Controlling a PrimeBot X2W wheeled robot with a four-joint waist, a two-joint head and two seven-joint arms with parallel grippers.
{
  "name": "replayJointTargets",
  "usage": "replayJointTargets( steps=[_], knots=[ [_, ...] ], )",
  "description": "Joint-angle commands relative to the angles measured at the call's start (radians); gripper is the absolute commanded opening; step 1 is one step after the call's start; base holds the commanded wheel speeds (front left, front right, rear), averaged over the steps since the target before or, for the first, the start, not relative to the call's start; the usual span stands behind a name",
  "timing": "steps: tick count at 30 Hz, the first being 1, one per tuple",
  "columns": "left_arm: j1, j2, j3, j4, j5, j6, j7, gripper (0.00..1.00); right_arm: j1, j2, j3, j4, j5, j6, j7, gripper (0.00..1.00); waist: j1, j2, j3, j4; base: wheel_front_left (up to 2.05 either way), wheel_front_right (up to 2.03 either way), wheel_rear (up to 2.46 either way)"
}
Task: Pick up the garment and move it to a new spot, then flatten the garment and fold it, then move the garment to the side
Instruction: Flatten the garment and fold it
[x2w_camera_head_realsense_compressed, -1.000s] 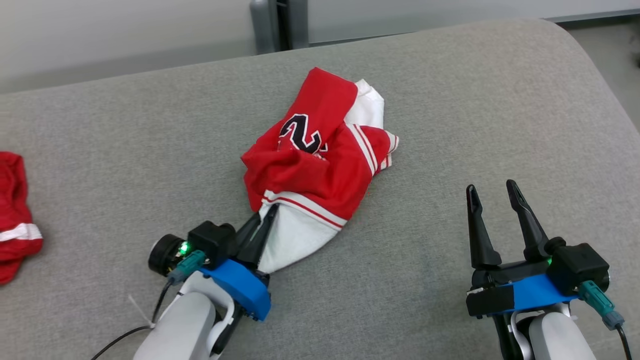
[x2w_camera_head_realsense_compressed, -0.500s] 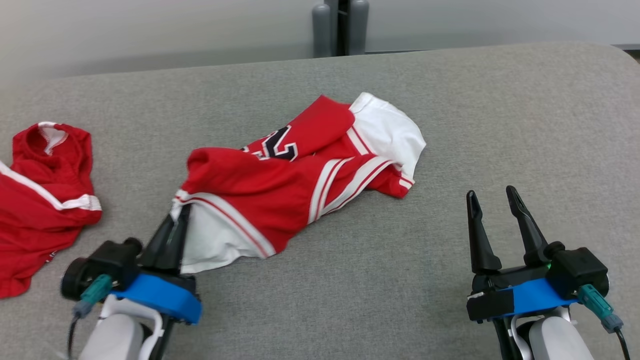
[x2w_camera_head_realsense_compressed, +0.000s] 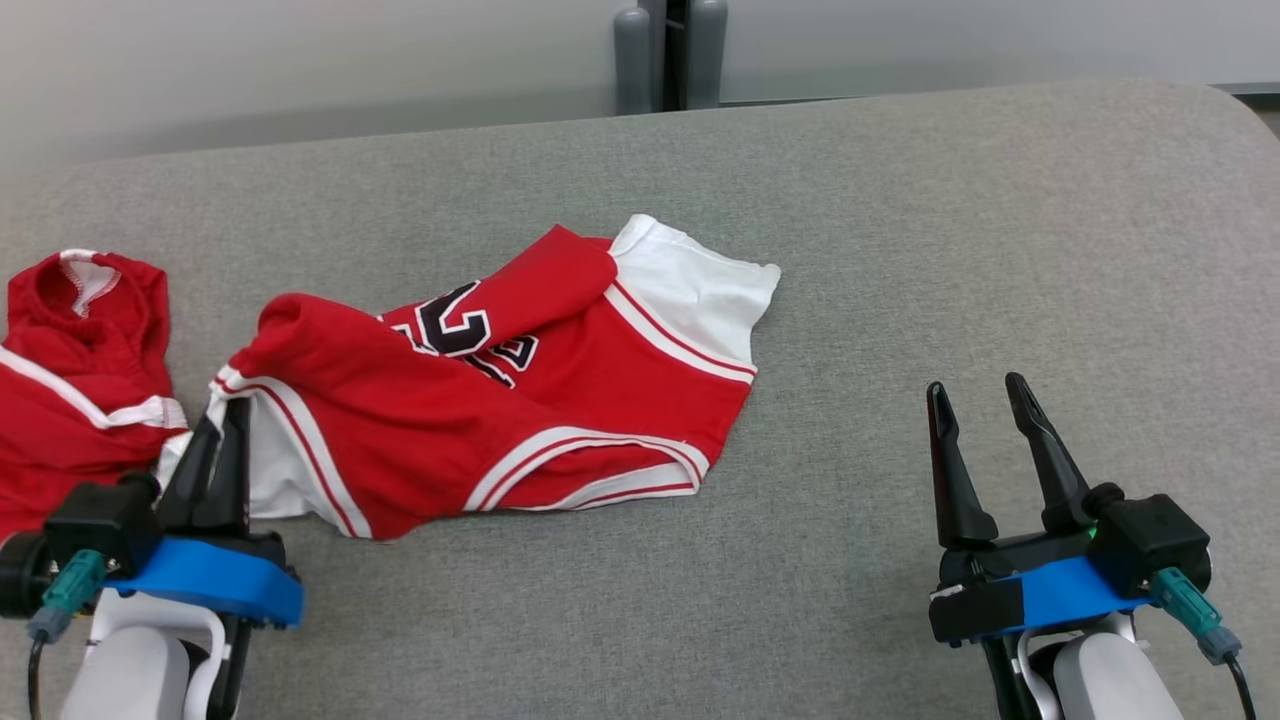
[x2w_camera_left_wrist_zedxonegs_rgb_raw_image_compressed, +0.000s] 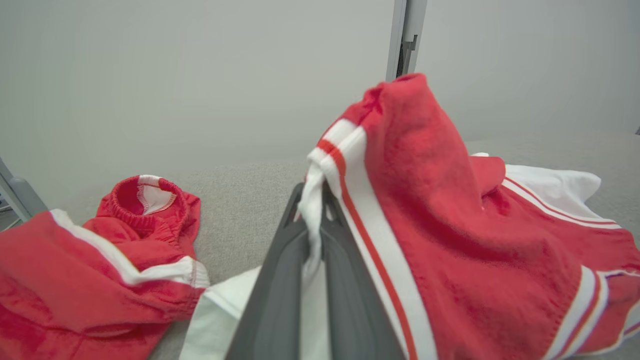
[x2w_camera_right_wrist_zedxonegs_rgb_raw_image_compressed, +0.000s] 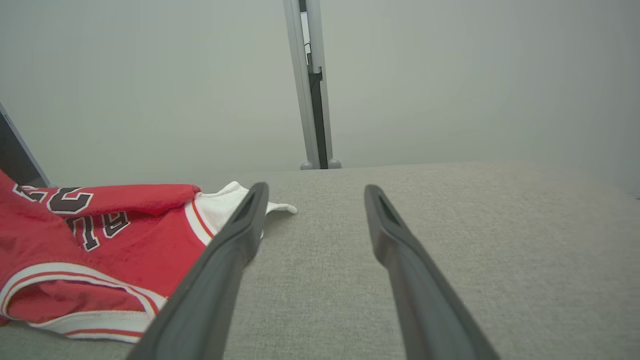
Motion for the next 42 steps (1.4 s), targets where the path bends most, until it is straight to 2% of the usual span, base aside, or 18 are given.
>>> replayJointTargets(
  steps=[1,6,9,12,15,20,23,29,36,42],
  knots=[
    [-0.02,0.003,0.021,-0.002,0.019,0.016,-0.003,1.0,-0.003,0.0,-0.006,0.001,0.006,0.0,-0.001,1.0,0.0,0.0,0.0,-0.012,0.0,0.0,0.0],
    [-0.025,-0.022,0.073,-0.105,0.073,0.059,-0.003,1.0,-0.003,0.0,-0.015,-0.001,0.004,0.0,-0.001,1.0,0.0,0.0,0.002,-0.02,0.0,0.0,0.0],
    [-0.019,-0.04,0.084,-0.164,0.096,0.064,-0.003,1.0,-0.005,0.0,-0.015,-0.002,0.004,0.0,-0.001,1.0,0.0,0.0,0.004,-0.022,0.0,0.0,0.0],
    [-0.023,-0.067,0.074,-0.24,0.131,0.048,-0.003,1.0,-0.01,0.0,-0.016,-0.004,0.002,0.0,-0.001,1.0,0.0,0.0,0.008,-0.024,0.0,0.0,0.0],
    [-0.044,-0.098,0.034,-0.259,0.154,0.017,-0.003,1.0,-0.012,0.0,-0.014,-0.004,0.0,0.0,-0.001,1.0,0.0,0.0,0.014,-0.026,0.0,0.0,0.0],
    [-0.106,-0.143,-0.069,-0.191,0.181,-0.034,-0.003,1.0,-0.024,0.0,-0.005,-0.006,-0.001,0.0,-0.001,1.0,0.0,0.0,0.031,-0.04,0.0,0.0,0.0],
    [-0.147,-0.166,-0.144,-0.101,0.182,-0.058,0.006,1.0,-0.028,0.0,-0.005,-0.007,0.002,0.0,-0.001,1.0,0.0,0.0,0.041,-0.054,0.0,0.0,0.0],
    [-0.22,-0.188,-0.29,0.068,0.127,-0.078,0.132,1.0,-0.036,0.0,-0.008,-0.008,0.012,0.0,-0.001,1.0,0.0,0.0,0.065,-0.088,0.0,0.0,0.0],
    [-0.271,-0.159,-0.463,0.168,0.022,-0.08,0.279,1.0,-0.041,0.0,-0.011,-0.009,0.02,0.0,-0.001,1.0,0.0,0.0,0.079,-0.119,0.0,0.0,0.0],
    [-0.282,-0.129,-0.559,0.202,-0.066,-0.079,0.409,1.0,-0.042,0.0,-0.015,-0.011,0.026,0.0,-0.001,1.0,0.0,0.0,0.082,-0.129,0.0,0.0,0.0]
  ],
)
